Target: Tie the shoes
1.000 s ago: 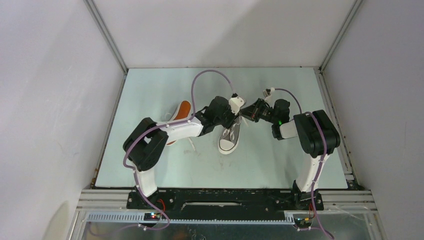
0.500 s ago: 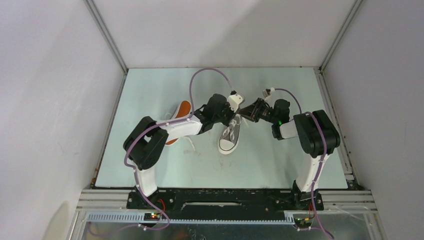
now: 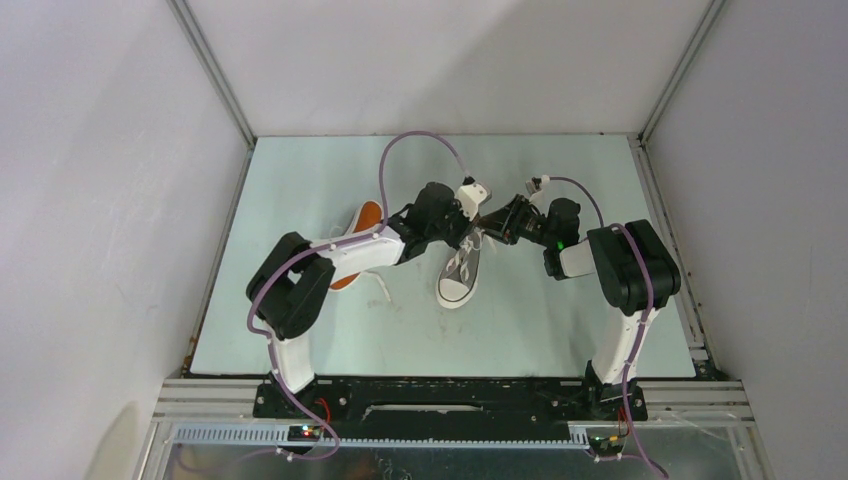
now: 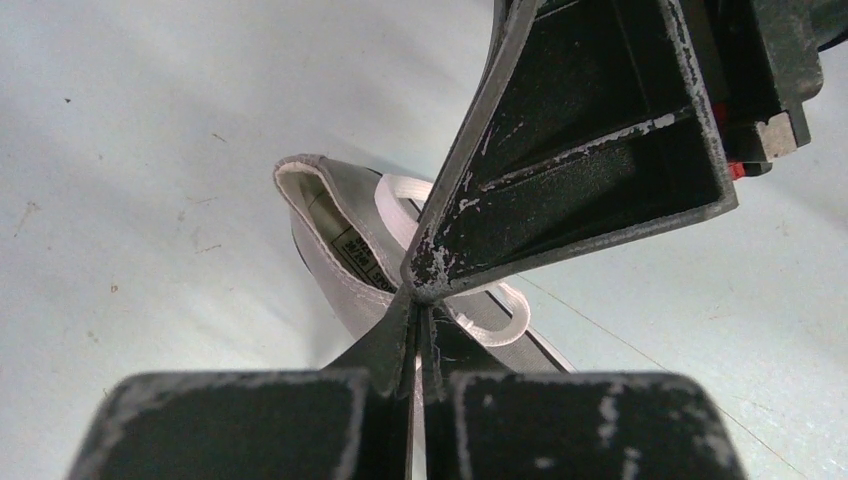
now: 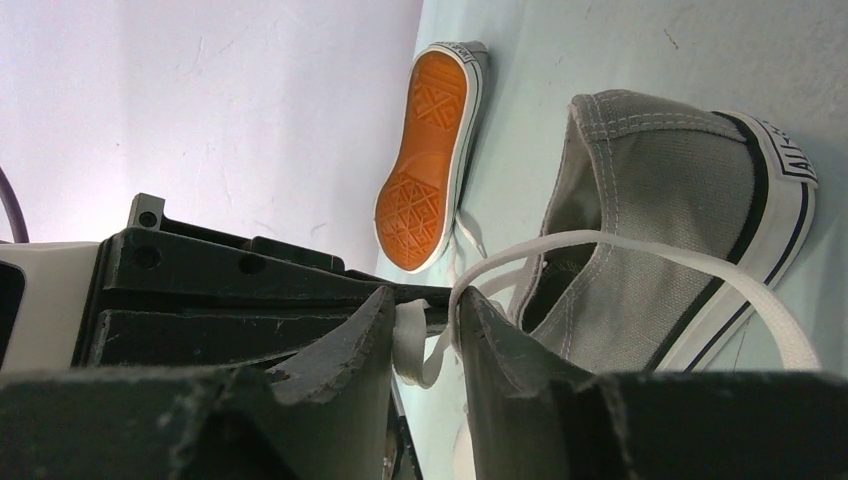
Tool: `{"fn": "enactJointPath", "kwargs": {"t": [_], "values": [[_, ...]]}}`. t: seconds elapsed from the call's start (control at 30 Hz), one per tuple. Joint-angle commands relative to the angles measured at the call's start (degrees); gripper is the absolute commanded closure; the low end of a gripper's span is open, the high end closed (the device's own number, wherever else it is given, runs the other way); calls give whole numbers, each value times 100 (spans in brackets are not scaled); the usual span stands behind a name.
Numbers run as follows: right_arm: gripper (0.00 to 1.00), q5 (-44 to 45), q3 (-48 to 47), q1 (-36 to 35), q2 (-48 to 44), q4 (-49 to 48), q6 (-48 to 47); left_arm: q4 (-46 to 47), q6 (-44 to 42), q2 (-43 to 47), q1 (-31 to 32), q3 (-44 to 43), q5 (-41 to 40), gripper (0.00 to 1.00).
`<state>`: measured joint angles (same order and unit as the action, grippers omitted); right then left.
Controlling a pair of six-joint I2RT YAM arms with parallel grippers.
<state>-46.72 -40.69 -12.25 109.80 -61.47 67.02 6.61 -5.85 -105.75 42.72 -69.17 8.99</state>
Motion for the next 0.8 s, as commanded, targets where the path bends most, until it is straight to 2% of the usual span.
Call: {"fn": "enactJointPath", "kwargs": {"t": [0.0,0.33,0.47,0.5,0.67,0.77], "values": [[69,0,-53,-41,-173,-163,-93,-27,118,-32,17,-293,139,100],[86,14,-53,-40,-150,-162,-66,-117,248,-79,15,-384,11,100],[89,14,-53,-38,-143,-155,-61,-148,266,-9,3,-325,-126,100],[89,14,-53,-33,-138,-155,-65,-133,281,15,-6,-312,-141,100],[72,14,-53,-52,-129,-145,-95,-124,377,-16,-39,-339,-103,100],[77,22,-53,-60,-121,-107,-110,-119,520,-29,-69,-359,-77,100]]}}
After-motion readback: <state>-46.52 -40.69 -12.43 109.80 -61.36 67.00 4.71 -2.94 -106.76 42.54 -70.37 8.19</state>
